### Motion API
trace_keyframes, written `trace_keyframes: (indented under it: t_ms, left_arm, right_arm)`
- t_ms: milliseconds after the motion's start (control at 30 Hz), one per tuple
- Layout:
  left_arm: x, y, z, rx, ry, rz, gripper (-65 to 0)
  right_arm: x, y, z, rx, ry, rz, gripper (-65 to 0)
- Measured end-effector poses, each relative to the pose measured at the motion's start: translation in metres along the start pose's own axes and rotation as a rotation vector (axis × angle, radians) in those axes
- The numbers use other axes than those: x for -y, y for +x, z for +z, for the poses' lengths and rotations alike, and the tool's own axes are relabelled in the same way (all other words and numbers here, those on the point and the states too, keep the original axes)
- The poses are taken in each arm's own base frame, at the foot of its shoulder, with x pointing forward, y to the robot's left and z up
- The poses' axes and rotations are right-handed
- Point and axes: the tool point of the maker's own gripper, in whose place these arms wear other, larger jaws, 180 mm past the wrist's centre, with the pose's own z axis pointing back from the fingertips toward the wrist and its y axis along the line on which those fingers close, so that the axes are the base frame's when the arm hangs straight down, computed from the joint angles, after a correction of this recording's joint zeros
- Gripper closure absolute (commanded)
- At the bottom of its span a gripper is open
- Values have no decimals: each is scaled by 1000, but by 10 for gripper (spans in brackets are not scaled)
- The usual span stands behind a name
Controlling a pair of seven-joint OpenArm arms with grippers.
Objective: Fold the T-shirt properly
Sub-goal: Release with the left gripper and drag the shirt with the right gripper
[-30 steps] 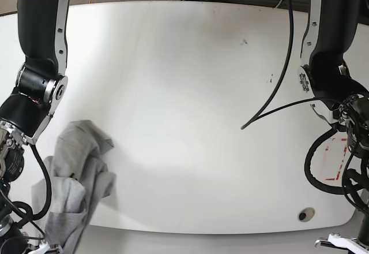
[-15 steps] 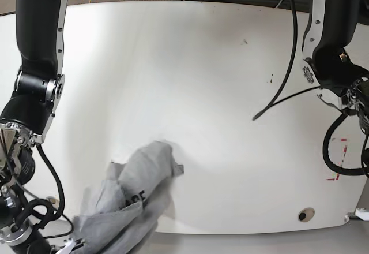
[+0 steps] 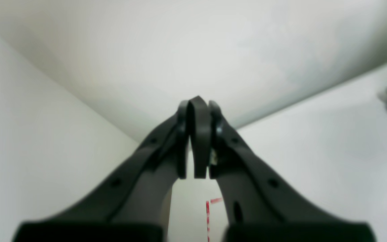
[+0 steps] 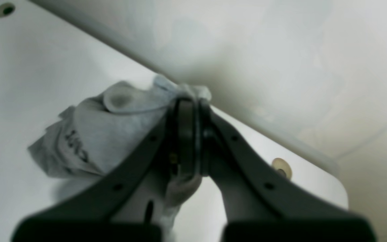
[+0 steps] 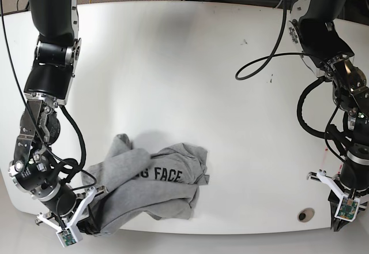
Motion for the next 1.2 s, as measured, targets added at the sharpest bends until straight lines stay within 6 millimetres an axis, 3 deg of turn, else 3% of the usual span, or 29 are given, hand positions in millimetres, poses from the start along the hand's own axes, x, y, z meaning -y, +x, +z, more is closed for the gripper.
trace_keyframes:
  t_ms: [267,433,600,733,933,1200]
  left_arm:
    - [16,-33,-15,-97,-56,43,-6]
    - [39,-68,-11,-200,-118,48,-6]
    - [69,-112,8,-325,-187,47,-7]
    - [101,-131,20,-331,-271,120,-7]
    - [144,-195,61,-532,-370,131,-11]
    - [202,-216,106,-577,-521,128,-16]
  right_arm:
    - [35,6,21,56,-98,-40,-8]
    - [33,-27,46,31,-121,-31,-8]
    - [33,-64,58,-68,-145,-17,-8]
    - [18,-81,63,-71,-108,1,-8]
    - [2,-118,63,-165,-69,-16,-9]
    - [-4,-147,65,-237,-107,-27,-12]
